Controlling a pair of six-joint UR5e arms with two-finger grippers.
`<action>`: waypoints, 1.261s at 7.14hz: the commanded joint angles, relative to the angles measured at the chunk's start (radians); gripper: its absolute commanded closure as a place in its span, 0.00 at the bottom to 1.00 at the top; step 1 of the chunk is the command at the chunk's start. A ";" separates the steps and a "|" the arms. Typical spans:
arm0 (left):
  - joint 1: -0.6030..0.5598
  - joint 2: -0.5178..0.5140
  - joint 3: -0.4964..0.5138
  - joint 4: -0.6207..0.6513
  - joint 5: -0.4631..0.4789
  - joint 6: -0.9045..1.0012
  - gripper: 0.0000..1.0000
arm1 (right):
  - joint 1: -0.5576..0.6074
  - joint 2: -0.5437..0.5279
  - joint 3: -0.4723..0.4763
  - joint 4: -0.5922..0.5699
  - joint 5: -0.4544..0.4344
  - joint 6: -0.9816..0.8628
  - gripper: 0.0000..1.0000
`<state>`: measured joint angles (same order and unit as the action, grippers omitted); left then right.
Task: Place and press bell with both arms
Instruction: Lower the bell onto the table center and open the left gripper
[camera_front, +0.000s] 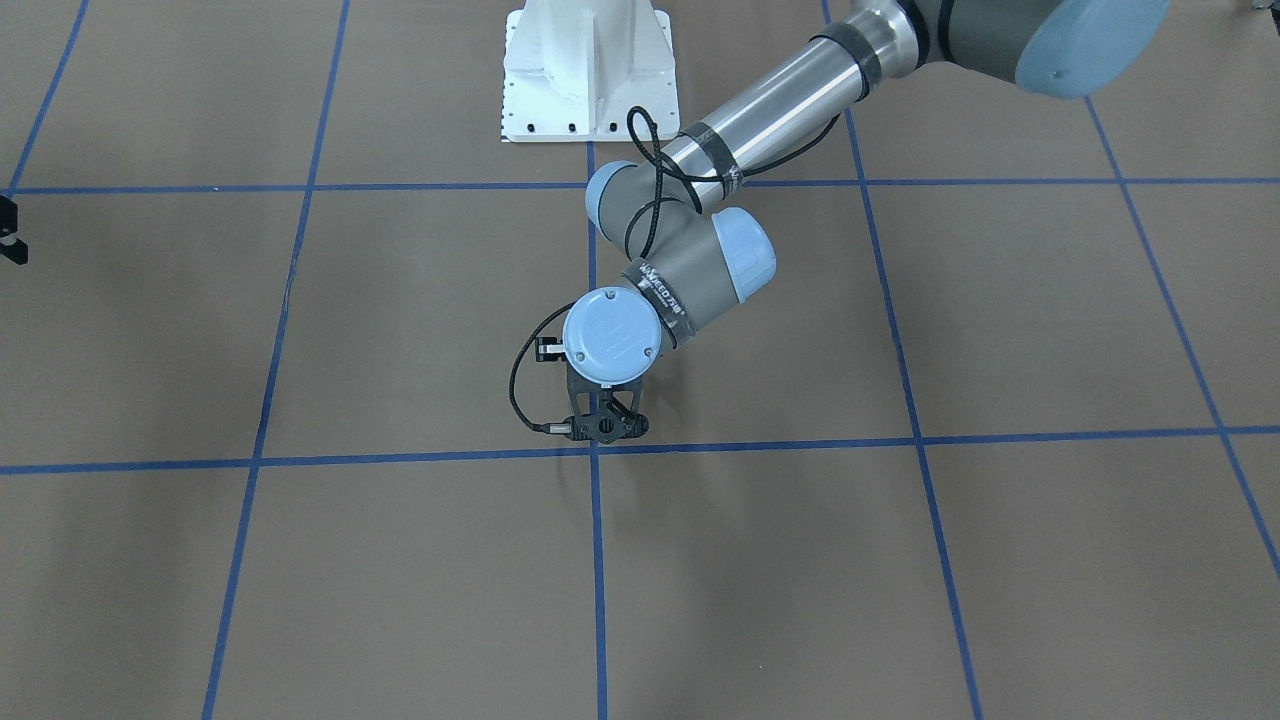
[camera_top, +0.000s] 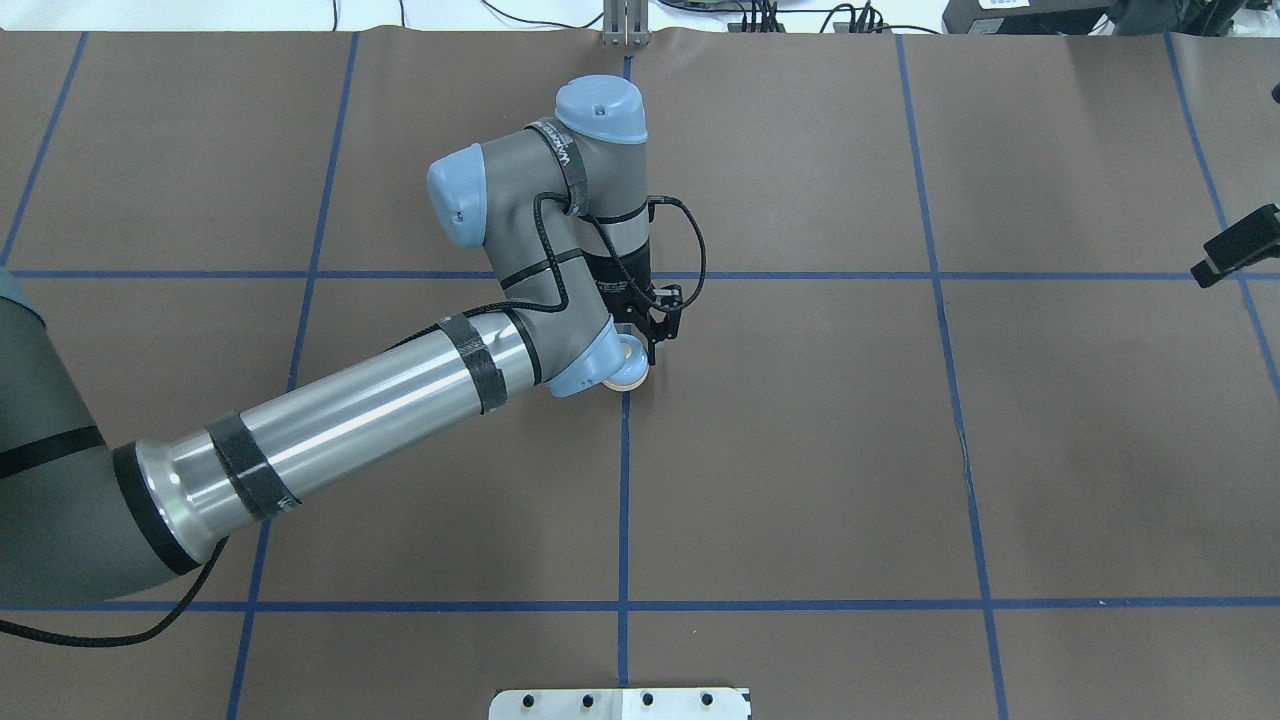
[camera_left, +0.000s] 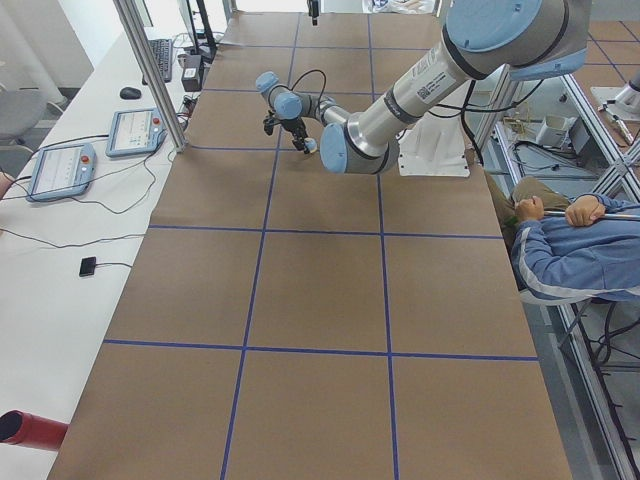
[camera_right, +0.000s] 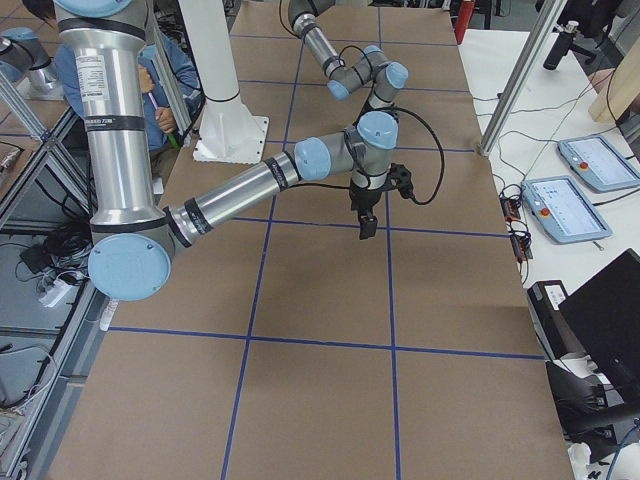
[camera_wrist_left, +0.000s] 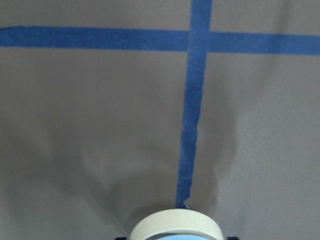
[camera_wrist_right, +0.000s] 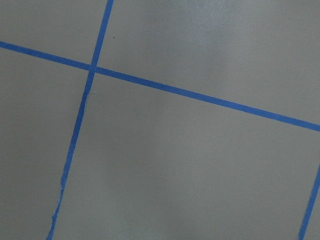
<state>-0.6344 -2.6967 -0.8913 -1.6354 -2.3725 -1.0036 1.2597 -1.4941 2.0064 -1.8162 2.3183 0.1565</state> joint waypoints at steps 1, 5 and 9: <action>0.007 0.000 0.000 -0.004 0.010 -0.003 0.26 | 0.000 0.002 -0.003 0.000 0.001 0.000 0.00; 0.010 0.000 0.000 -0.004 0.016 -0.007 0.11 | 0.000 0.002 -0.009 0.000 0.001 0.000 0.00; -0.045 0.003 -0.136 0.035 0.016 -0.062 0.11 | -0.066 0.067 -0.003 0.002 -0.037 0.167 0.00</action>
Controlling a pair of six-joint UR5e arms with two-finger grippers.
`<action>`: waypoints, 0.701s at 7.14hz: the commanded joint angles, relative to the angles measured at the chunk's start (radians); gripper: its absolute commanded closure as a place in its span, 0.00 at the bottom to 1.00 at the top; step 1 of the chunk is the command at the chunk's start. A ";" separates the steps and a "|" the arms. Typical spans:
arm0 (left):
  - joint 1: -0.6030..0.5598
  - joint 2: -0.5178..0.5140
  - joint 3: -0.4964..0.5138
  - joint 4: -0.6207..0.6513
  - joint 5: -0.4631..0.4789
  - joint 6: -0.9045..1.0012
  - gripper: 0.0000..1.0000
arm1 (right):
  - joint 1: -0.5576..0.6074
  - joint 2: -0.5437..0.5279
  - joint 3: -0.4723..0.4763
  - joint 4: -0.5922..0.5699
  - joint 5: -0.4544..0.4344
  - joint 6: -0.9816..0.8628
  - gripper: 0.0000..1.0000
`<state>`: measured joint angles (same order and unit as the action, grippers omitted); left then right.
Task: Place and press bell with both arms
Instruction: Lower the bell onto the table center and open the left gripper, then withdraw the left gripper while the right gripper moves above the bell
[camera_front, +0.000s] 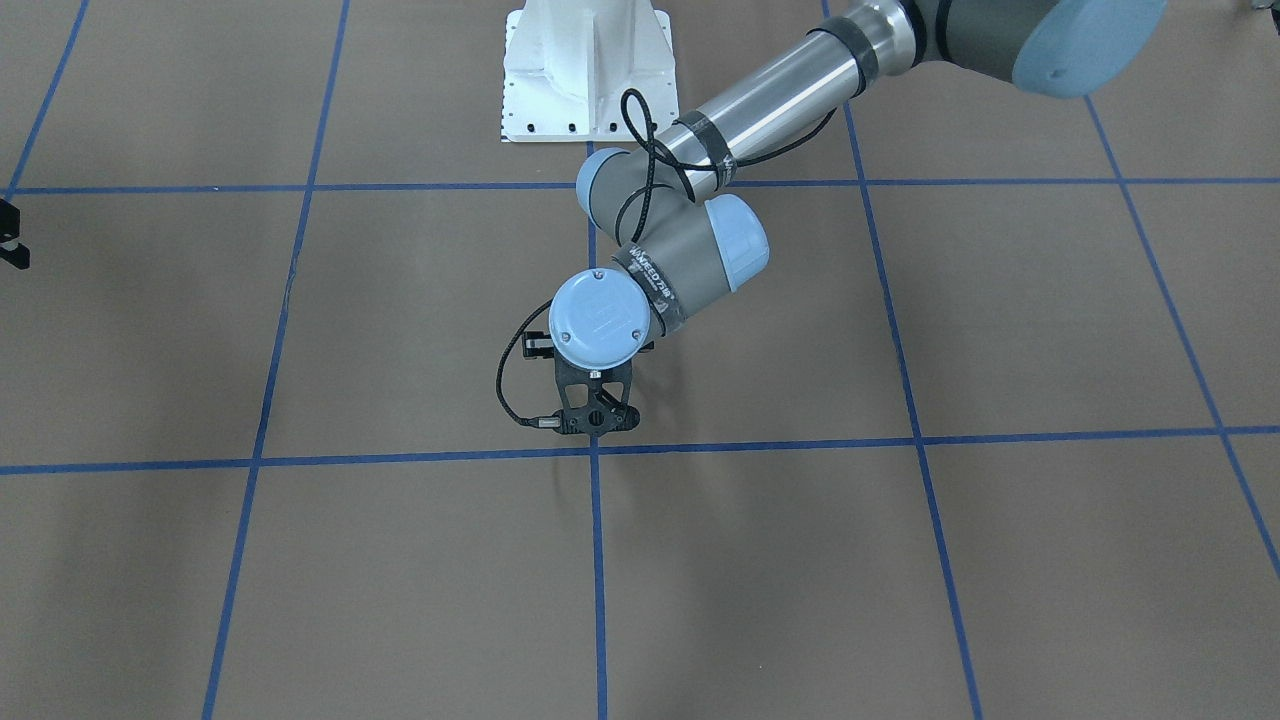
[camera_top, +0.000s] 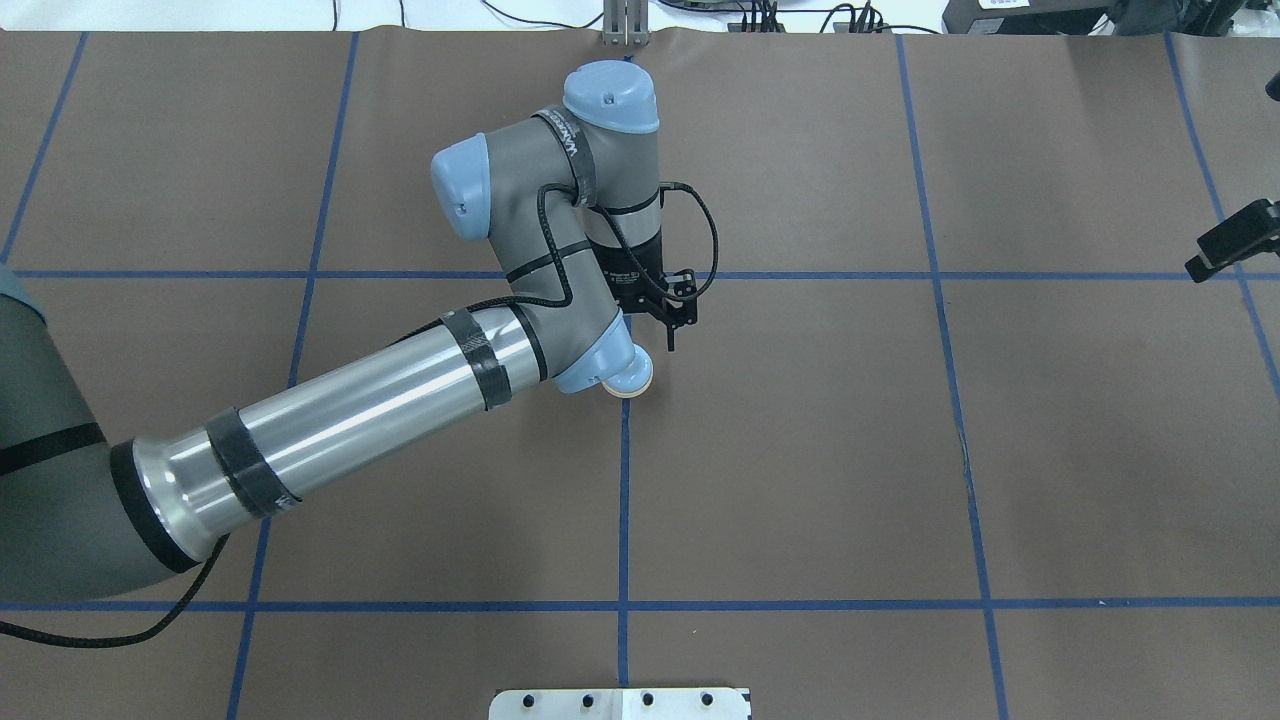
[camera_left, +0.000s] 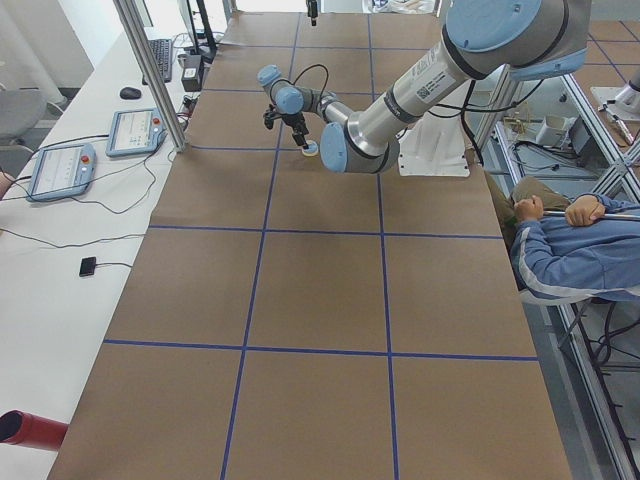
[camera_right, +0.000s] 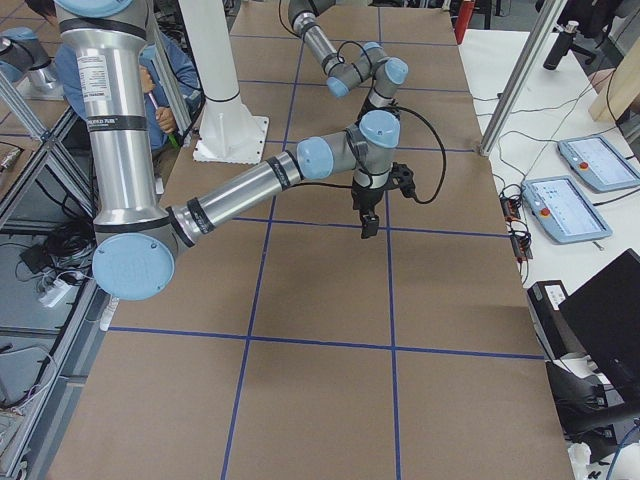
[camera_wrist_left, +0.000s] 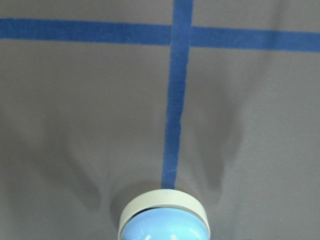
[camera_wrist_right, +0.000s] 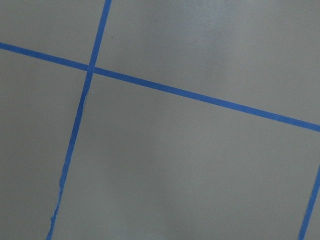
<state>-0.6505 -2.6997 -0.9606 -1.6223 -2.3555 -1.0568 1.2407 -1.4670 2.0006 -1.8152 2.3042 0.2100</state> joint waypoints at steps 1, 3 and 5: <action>-0.058 0.047 -0.142 0.062 -0.004 -0.002 0.11 | -0.129 0.077 0.004 0.019 -0.043 0.203 0.00; -0.131 0.278 -0.402 0.065 -0.014 0.071 0.11 | -0.335 0.169 0.010 0.132 -0.174 0.564 0.00; -0.193 0.549 -0.638 0.067 -0.014 0.237 0.11 | -0.519 0.317 0.000 0.137 -0.260 0.838 0.00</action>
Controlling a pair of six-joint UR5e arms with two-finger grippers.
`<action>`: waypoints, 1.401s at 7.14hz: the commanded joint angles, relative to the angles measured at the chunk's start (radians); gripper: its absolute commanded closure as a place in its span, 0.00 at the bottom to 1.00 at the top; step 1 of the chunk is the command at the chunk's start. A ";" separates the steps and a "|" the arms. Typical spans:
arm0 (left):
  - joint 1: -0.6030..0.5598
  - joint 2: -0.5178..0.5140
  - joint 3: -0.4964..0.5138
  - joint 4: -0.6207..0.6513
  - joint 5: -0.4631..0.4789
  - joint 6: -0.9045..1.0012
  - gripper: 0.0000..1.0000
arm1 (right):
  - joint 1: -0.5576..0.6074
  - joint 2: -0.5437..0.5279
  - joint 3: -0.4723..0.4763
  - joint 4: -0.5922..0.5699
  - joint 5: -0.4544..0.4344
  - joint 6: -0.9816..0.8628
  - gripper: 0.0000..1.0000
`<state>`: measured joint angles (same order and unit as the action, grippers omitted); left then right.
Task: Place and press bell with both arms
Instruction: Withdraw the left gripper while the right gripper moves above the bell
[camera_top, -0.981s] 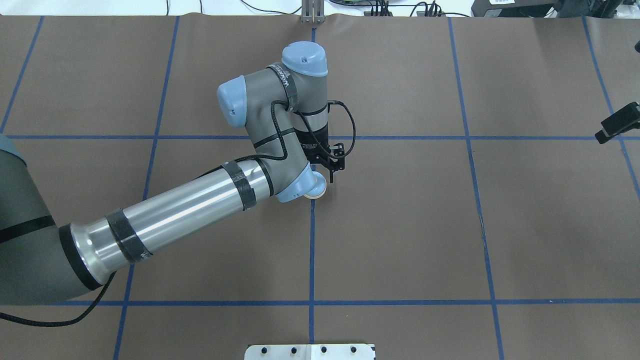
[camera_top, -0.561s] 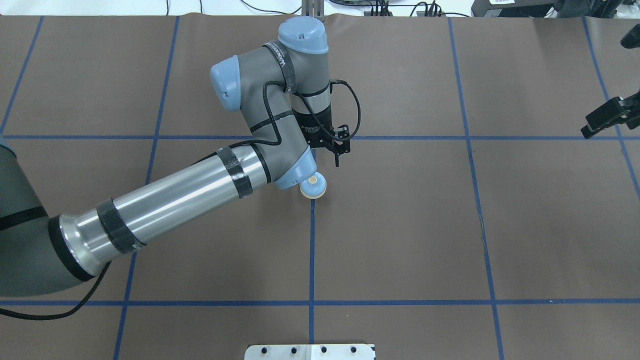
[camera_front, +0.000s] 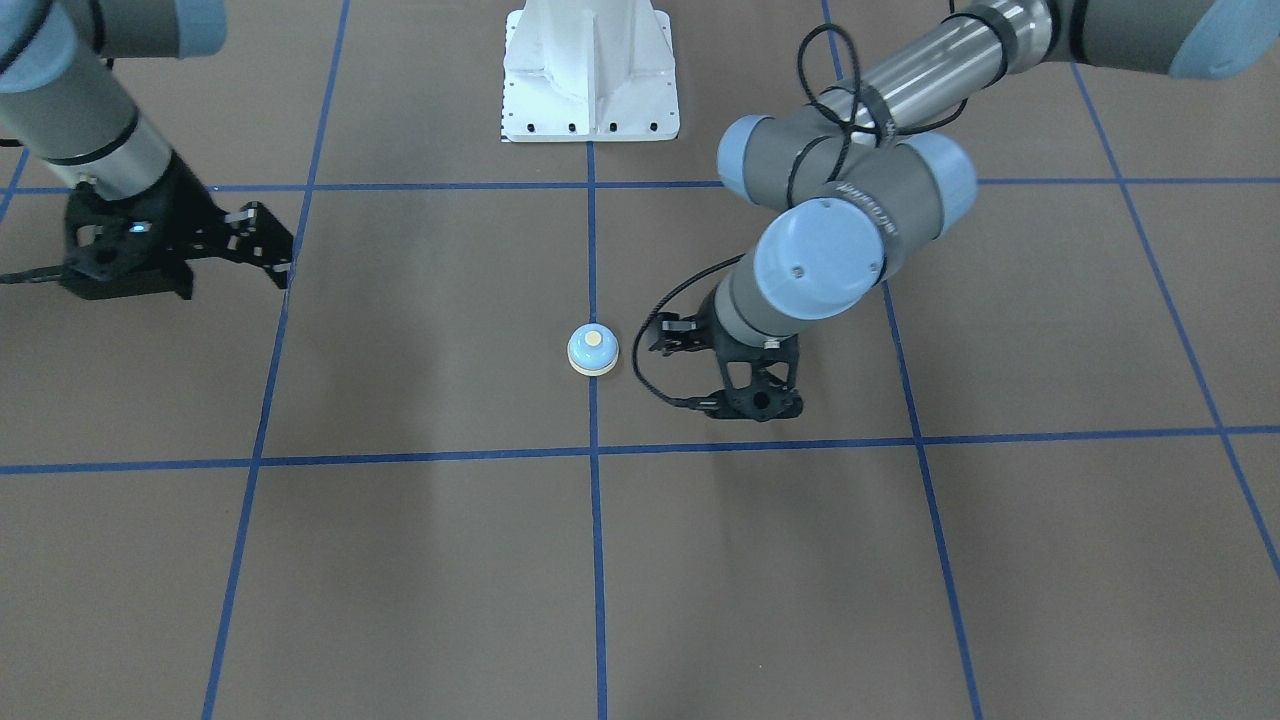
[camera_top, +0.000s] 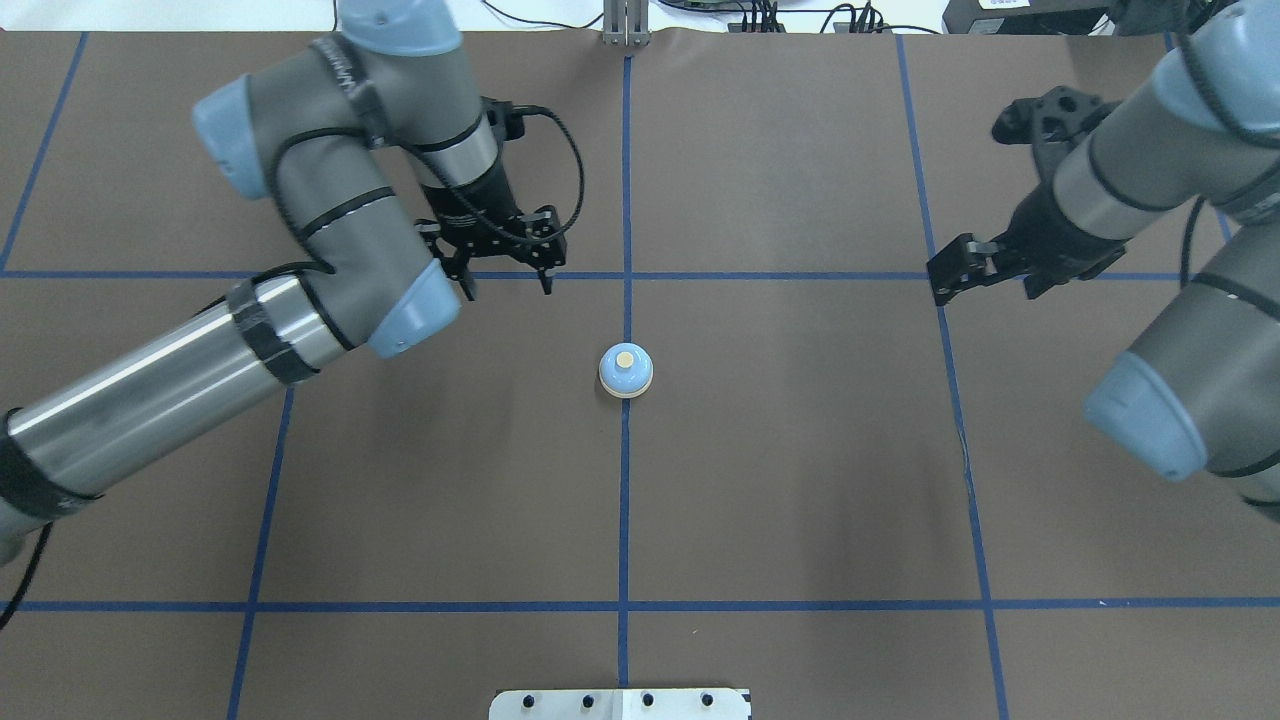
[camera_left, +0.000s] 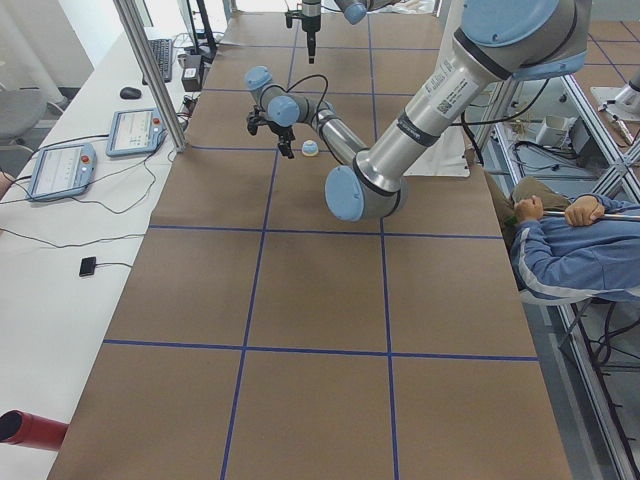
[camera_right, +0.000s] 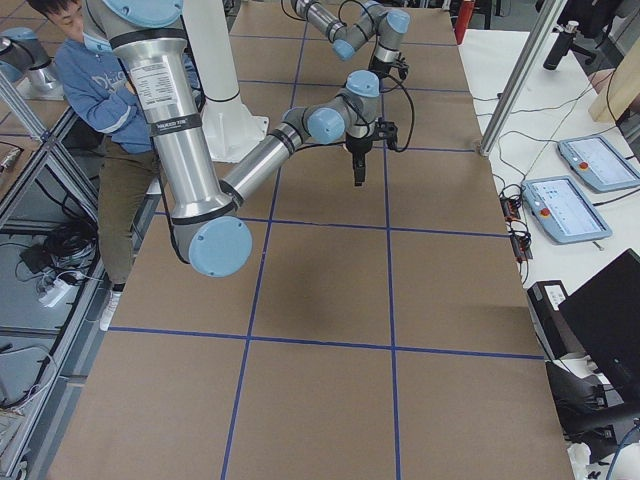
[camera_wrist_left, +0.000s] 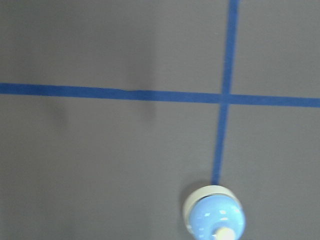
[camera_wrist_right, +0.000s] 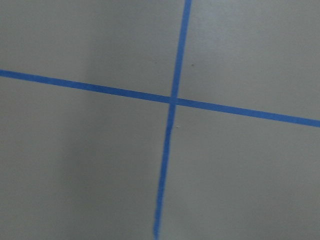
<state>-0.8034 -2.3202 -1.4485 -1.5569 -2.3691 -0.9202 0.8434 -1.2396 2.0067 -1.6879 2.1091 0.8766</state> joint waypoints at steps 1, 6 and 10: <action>-0.081 0.297 -0.261 0.003 -0.002 0.186 0.11 | -0.238 0.142 -0.016 0.010 -0.180 0.296 0.00; -0.145 0.446 -0.360 0.008 -0.016 0.248 0.08 | -0.372 0.382 -0.402 0.260 -0.299 0.509 1.00; -0.143 0.446 -0.379 0.023 -0.019 0.248 0.04 | -0.344 0.446 -0.488 0.263 -0.276 0.504 1.00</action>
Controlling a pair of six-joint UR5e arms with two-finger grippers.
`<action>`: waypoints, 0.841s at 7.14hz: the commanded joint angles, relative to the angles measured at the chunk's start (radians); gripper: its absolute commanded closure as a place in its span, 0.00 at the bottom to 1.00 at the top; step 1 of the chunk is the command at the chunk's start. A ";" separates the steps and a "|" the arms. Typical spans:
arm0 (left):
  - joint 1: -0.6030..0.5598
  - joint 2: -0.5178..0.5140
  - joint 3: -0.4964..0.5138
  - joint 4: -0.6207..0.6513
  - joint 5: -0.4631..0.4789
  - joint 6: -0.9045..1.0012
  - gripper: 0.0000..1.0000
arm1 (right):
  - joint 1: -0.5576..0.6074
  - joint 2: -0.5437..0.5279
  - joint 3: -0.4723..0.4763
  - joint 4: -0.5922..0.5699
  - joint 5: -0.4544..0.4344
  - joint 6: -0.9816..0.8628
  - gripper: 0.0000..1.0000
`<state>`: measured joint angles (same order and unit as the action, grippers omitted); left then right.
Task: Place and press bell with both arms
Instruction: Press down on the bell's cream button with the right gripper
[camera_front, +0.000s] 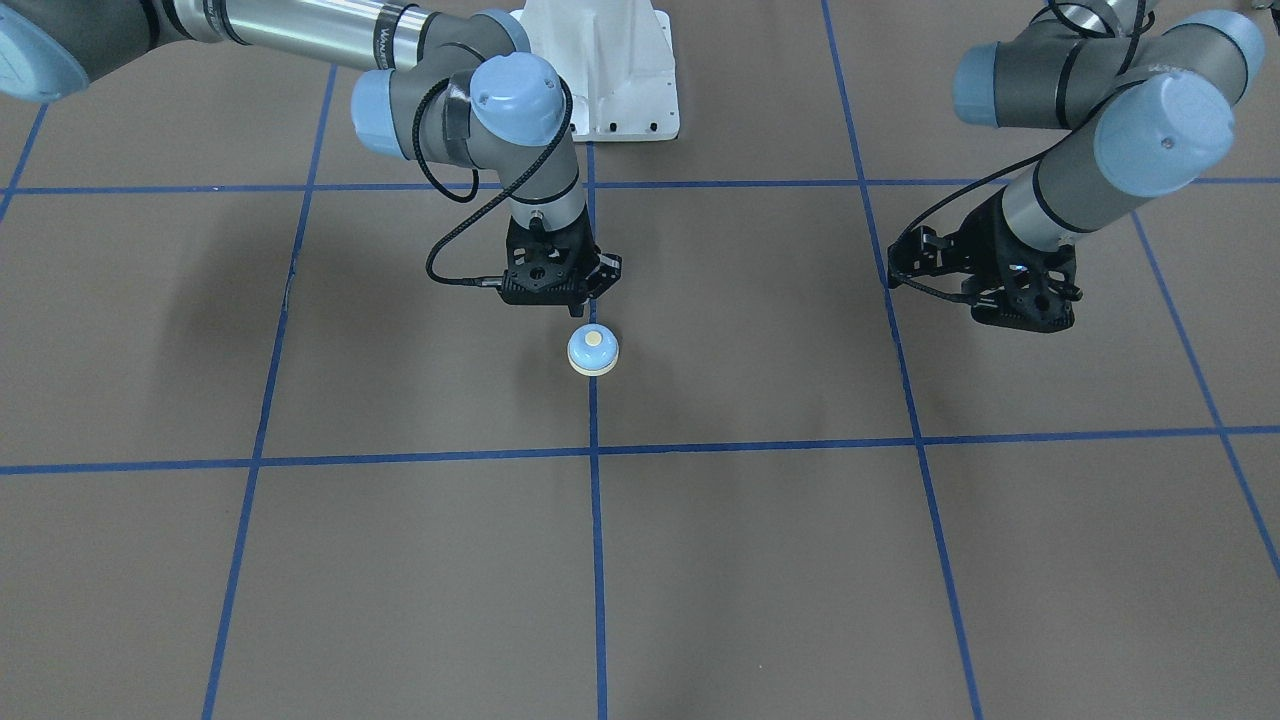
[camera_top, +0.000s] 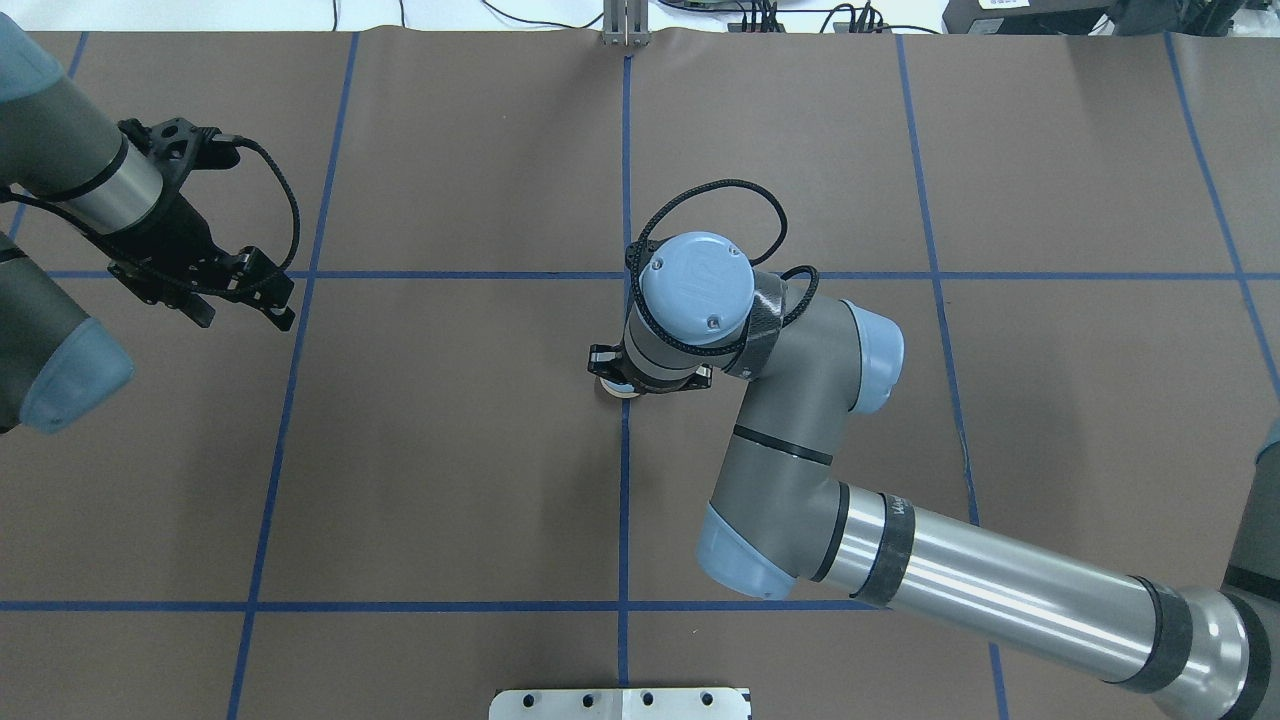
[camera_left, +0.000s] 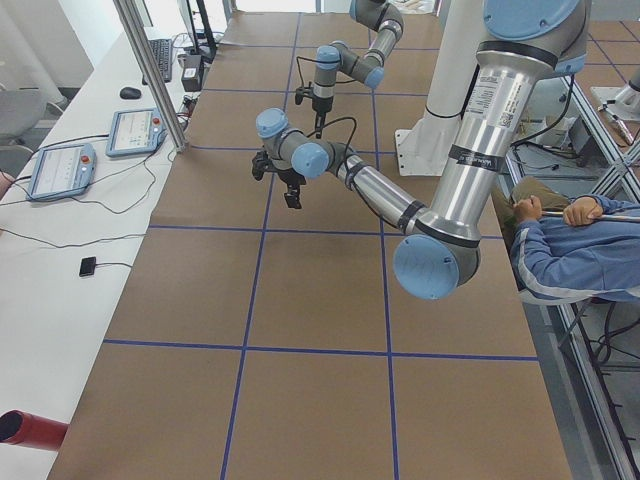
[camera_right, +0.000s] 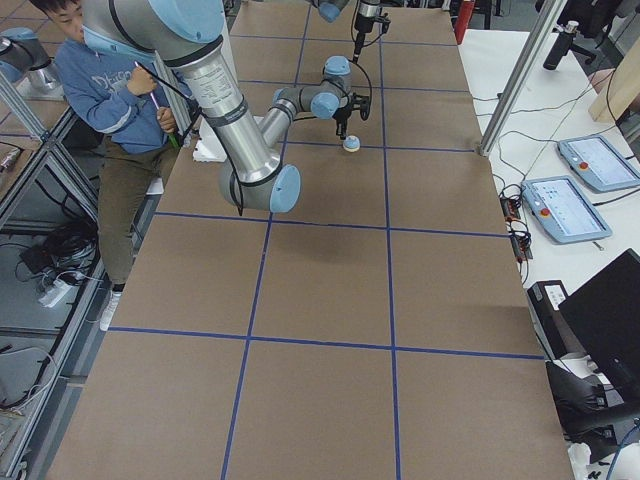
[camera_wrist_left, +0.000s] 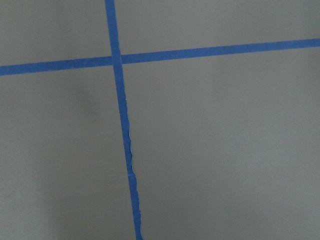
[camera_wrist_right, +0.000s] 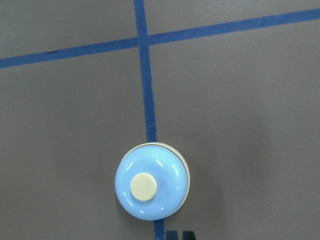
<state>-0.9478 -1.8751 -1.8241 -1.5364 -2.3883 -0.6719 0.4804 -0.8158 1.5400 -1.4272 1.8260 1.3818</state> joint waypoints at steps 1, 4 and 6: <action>0.001 0.001 -0.003 0.001 0.000 -0.002 0.04 | 0.035 0.030 -0.043 0.002 0.056 -0.012 1.00; 0.003 0.001 -0.003 0.001 0.000 -0.002 0.02 | 0.047 0.093 -0.133 0.004 0.084 -0.052 1.00; 0.004 0.002 -0.003 0.001 0.000 -0.003 0.02 | 0.047 0.095 -0.146 0.005 0.088 -0.053 1.00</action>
<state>-0.9440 -1.8735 -1.8270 -1.5355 -2.3884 -0.6744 0.5270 -0.7227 1.4033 -1.4234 1.9121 1.3318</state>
